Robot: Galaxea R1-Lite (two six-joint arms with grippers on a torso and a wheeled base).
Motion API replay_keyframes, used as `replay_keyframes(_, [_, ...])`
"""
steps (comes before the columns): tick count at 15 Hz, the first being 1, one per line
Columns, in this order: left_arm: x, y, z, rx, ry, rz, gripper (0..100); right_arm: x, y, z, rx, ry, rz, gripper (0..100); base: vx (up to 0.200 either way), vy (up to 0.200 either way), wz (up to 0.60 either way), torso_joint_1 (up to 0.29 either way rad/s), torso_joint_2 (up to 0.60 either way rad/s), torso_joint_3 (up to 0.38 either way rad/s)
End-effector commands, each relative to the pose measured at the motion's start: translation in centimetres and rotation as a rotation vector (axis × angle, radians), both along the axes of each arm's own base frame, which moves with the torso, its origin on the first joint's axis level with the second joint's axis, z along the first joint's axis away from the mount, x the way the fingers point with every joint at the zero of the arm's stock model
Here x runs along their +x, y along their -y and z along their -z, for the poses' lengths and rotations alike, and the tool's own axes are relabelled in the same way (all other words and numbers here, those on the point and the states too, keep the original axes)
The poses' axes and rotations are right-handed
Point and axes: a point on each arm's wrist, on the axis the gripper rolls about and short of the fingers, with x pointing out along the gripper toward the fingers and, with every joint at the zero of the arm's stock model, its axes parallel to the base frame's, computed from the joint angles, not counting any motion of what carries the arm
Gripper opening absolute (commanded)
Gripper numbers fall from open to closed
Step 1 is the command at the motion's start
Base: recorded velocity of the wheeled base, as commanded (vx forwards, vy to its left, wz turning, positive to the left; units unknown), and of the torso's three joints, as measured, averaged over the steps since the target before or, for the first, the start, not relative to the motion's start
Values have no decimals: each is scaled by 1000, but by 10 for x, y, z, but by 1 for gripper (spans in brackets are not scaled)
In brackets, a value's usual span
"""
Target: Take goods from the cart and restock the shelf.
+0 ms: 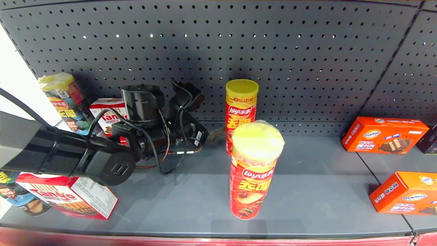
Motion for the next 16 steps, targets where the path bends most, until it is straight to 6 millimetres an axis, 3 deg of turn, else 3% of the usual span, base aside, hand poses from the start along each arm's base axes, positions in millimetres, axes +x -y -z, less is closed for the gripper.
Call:
replay_keyframes(1, [2,1,1,0,-1,0,100,0,0,0,-1,0,-1,100,0,0,0,0,0,0])
replay_keyframes(12, [0,4,3,0,-4,6,100,0,0,0,-1,0,0,100,0,0,0,0,0,0])
replay_keyframes(14, [-1,-1,-4,-7,19,-7,100,0,0,0,1,0,0,100,0,0,0,0,0,0])
replay_keyframes(16, [-12,-9,-25,-32,63,-18,100,0,0,0,-1,0,0,100,0,0,0,0,0,0])
